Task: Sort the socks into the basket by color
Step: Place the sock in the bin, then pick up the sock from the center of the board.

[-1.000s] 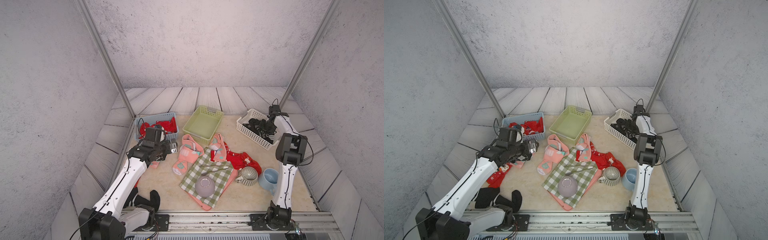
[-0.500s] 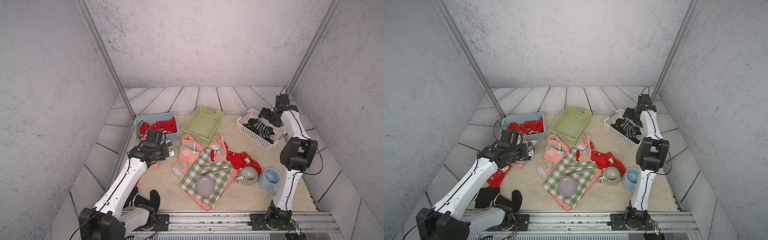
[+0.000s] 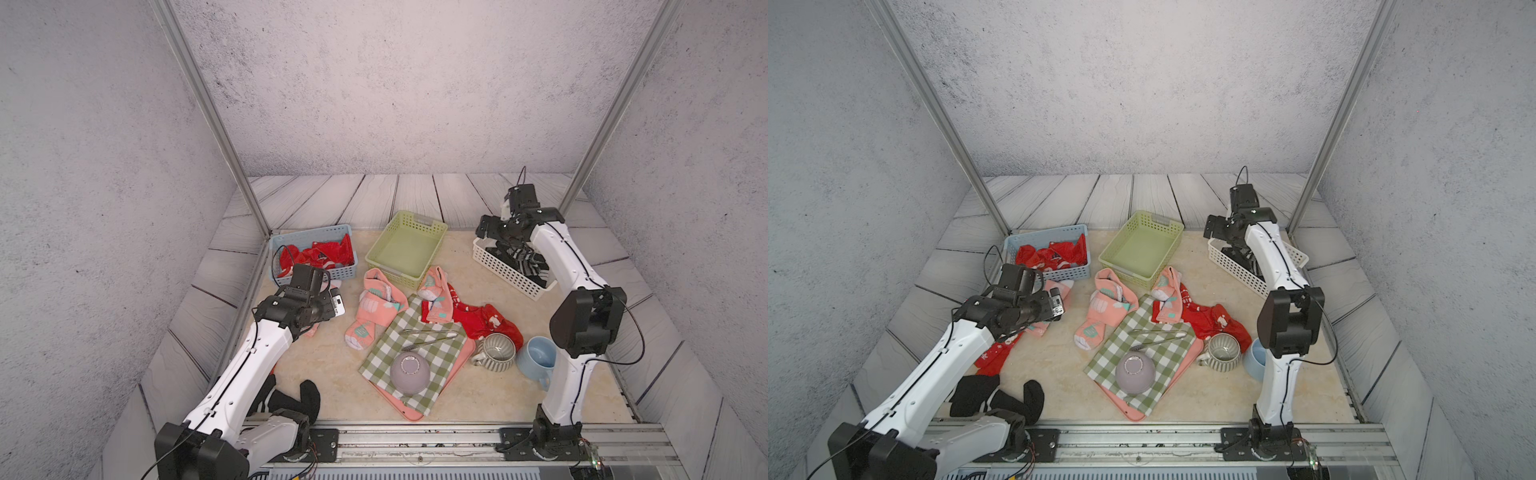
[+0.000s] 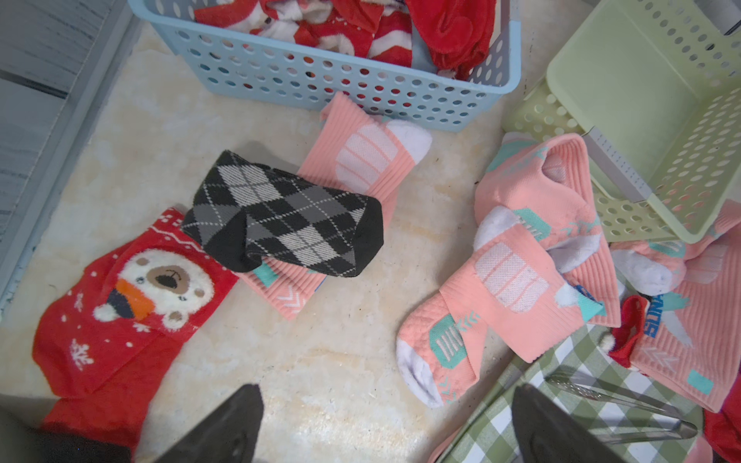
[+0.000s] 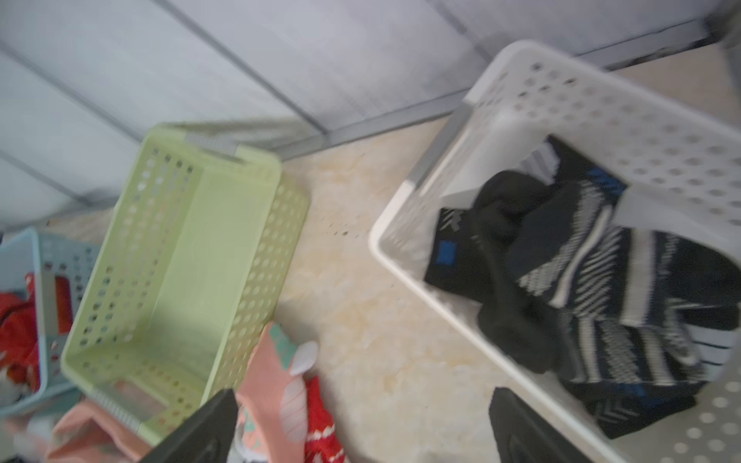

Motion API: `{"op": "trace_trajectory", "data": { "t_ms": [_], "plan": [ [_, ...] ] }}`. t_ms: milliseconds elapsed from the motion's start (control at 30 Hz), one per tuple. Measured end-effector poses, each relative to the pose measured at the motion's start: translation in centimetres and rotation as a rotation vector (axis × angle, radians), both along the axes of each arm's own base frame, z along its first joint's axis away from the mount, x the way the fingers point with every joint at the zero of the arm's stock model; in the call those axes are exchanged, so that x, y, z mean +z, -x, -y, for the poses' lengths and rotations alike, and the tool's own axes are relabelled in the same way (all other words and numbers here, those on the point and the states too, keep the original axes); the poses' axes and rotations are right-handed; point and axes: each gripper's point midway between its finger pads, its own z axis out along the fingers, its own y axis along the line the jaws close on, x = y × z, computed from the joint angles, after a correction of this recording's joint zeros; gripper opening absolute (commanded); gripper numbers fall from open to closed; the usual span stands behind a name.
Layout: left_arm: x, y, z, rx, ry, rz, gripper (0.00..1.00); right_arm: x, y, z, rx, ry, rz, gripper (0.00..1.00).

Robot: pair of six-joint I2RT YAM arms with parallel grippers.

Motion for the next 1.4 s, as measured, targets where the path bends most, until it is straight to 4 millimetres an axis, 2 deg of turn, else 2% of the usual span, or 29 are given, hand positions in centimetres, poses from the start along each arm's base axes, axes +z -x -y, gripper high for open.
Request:
{"op": "trace_trajectory", "data": {
  "t_ms": [100, 233, 333, 433, 500, 600, 767, 933, 1033, 1133, 1400],
  "plan": [
    [2.6, -0.3, 0.1, -0.035, 0.001, 0.086, 1.0, -0.4, 3.1, -6.2, 0.162, -0.02, -0.007, 0.95],
    [9.0, -1.5, 0.4, -0.085, 0.004, 0.266, 1.0, -0.8, 8.8, -14.6, 0.405, -0.054, -0.016, 0.92],
    [13.9, -2.3, 1.0, -0.128, 0.009, 0.385, 1.0, -2.0, 13.2, -19.6, 0.571, -0.078, -0.041, 0.88],
    [17.3, -2.5, 1.7, -0.172, 0.025, 0.471, 1.0, -3.7, 17.4, -23.1, 0.714, -0.079, -0.082, 0.84],
    [18.7, -2.6, 2.1, -0.199, 0.037, 0.503, 1.0, -4.6, 20.0, -25.3, 0.803, -0.08, -0.105, 0.8],
    [19.8, -2.6, 2.9, -0.236, 0.06, 0.531, 1.0, -5.6, 23.4, -28.6, 0.935, -0.083, -0.116, 0.74],
    [20.3, -1.8, 4.2, -0.303, 0.119, 0.538, 1.0, -8.3, 28.3, -34.3, 1.144, -0.064, -0.132, 0.7],
    [22.3, 0.6, 5.0, -0.36, 0.19, 0.595, 0.99, -11.4, 32.8, -39.3, 1.319, -0.03, -0.133, 0.69],
    [23.5, 2.3, 5.1, -0.382, 0.219, 0.631, 0.99, -12.5, 35.0, -41.6, 1.398, -0.012, -0.112, 0.71],
    [23.8, 3.4, 5.1, -0.394, 0.235, 0.634, 0.99, -13.0, 36.6, -43.6, 1.454, -0.009, -0.083, 0.73],
    [24.3, 5.2, 5.5, -0.427, 0.281, 0.641, 0.99, -14.0, 39.7, -47.3, 1.562, 0.01, -0.009, 0.84]
  ]
}}
